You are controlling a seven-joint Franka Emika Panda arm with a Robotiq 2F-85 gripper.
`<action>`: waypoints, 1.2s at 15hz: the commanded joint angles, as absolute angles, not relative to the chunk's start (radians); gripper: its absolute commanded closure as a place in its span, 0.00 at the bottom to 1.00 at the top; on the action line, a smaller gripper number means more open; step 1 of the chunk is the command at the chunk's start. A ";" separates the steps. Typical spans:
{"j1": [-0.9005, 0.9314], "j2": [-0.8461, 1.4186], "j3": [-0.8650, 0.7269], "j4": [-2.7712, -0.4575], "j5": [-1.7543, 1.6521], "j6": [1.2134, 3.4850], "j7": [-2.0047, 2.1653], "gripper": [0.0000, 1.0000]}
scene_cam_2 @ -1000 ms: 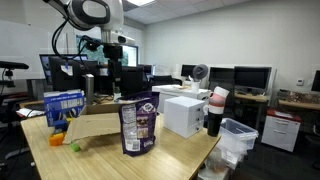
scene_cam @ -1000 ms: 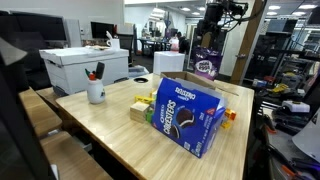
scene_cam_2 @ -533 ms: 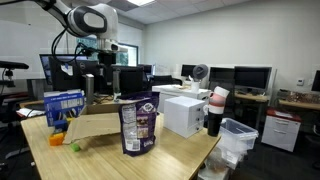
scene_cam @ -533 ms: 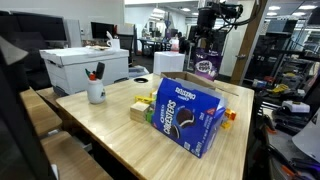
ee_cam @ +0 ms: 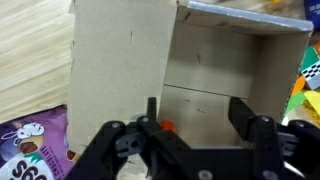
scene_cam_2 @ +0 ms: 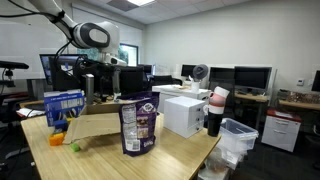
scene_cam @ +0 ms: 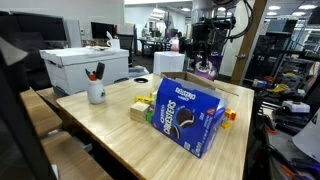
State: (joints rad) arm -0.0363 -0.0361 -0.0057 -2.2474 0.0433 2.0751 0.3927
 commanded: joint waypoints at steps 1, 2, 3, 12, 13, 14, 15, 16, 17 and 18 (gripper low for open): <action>-0.035 0.011 -0.013 -2.206 0.063 2.030 0.410 0.55; -0.034 0.018 -0.015 -2.201 0.063 2.025 0.411 0.61; -0.034 0.024 -0.017 -2.195 0.063 2.023 0.414 0.65; -0.039 0.074 -0.030 -2.170 0.044 2.026 0.236 1.00; -0.039 0.082 -0.032 -2.169 0.033 2.029 0.227 1.00; -0.039 0.093 -0.035 -2.162 0.020 2.025 0.221 0.98; -0.039 0.104 -0.038 -2.159 0.007 2.026 0.211 0.97; -0.039 0.113 -0.041 -2.156 -0.003 2.024 0.206 0.98; -0.039 0.121 -0.043 -2.154 -0.011 2.026 0.198 0.98; -0.038 0.128 -0.045 -2.156 -0.024 2.031 0.195 0.98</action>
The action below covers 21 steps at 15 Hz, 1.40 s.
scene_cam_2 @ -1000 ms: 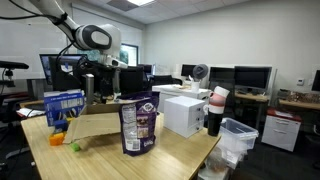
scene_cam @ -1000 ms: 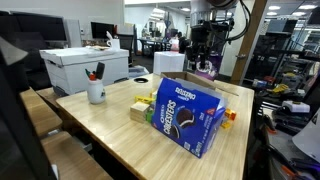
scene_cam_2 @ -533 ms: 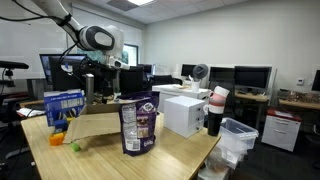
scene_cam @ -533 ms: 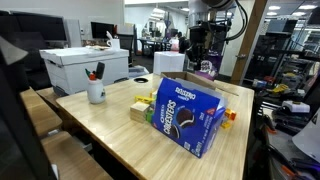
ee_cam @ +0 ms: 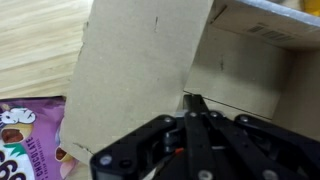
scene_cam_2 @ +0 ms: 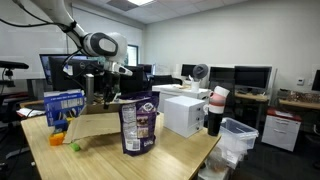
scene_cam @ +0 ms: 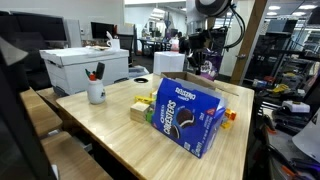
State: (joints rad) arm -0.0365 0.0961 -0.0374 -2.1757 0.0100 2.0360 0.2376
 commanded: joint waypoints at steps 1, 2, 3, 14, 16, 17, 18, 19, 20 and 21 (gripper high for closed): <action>-0.037 0.135 -0.047 -2.155 -0.038 2.035 0.194 0.98; -0.036 0.139 -0.048 -2.155 -0.055 2.039 0.197 0.98; -0.034 0.143 -0.051 -2.158 -0.083 2.053 0.208 0.98; 0.018 0.095 -0.025 -2.277 -0.205 2.176 0.333 0.97; 0.040 0.080 -0.013 -2.309 -0.225 2.203 0.382 0.97; 0.051 0.073 -0.006 -2.320 -0.238 2.214 0.409 0.97; 0.059 0.067 0.000 -2.331 -0.252 2.223 0.433 0.97; 0.069 0.062 0.008 -2.340 -0.267 2.231 0.461 0.97; 0.078 0.059 0.016 -2.348 -0.284 2.239 0.491 0.97; 0.087 0.055 0.025 -2.356 -0.302 2.244 0.525 0.97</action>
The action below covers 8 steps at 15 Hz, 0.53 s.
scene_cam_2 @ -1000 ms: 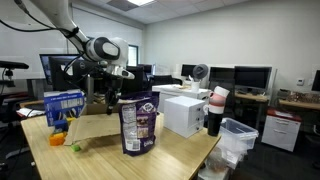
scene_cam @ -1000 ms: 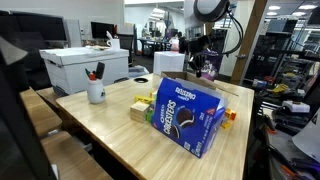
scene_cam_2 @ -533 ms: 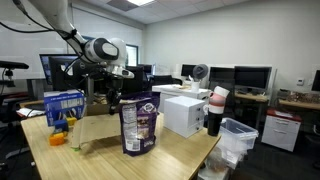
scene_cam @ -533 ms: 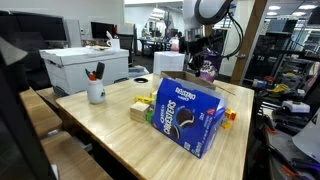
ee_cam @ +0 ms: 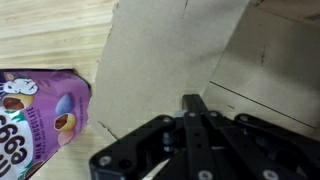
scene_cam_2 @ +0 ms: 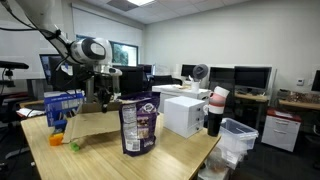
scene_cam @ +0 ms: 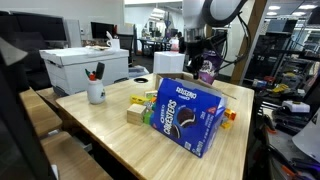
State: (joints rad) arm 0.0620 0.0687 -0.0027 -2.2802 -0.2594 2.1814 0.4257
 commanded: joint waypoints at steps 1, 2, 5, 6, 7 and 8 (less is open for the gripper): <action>0.096 0.051 0.033 -2.364 -0.316 2.250 0.557 0.97; 0.103 0.048 0.042 -2.371 -0.330 2.255 0.587 0.97; 0.121 0.039 0.064 -2.387 -0.376 2.279 0.704 0.97; 0.126 0.039 0.070 -2.390 -0.397 2.285 0.745 0.97; 0.130 0.042 0.075 -2.389 -0.428 2.287 0.798 0.97; 0.132 0.045 0.079 -2.386 -0.446 2.285 0.834 0.97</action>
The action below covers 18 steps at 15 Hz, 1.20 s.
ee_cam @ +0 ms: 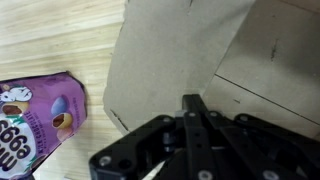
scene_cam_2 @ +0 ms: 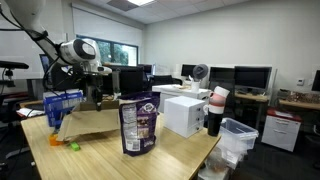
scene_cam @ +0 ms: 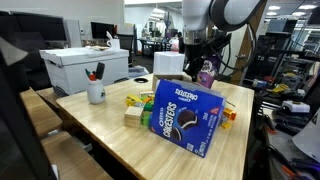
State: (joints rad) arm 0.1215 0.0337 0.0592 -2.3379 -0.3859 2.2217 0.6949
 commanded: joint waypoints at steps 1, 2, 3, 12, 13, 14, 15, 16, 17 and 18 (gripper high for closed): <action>0.082 0.089 0.033 -2.298 -0.479 2.268 0.772 0.97; 0.075 0.097 0.026 -2.283 -0.498 2.265 0.789 0.97; 0.068 0.111 0.015 -2.265 -0.508 2.269 0.794 0.97; 0.038 0.208 -0.076 -2.118 -0.448 2.289 0.800 0.97; 0.040 0.192 -0.075 -2.123 -0.435 2.301 0.797 0.97; 0.041 0.184 -0.074 -2.120 -0.421 2.309 0.794 0.97; 0.042 0.161 -0.065 -2.131 -0.388 2.314 0.780 0.97; 0.043 0.151 -0.061 -2.135 -0.362 2.324 0.773 0.97; 0.045 0.134 -0.055 -2.141 -0.334 2.327 0.763 0.97; 0.049 0.110 -0.046 -2.150 -0.291 2.316 0.760 0.97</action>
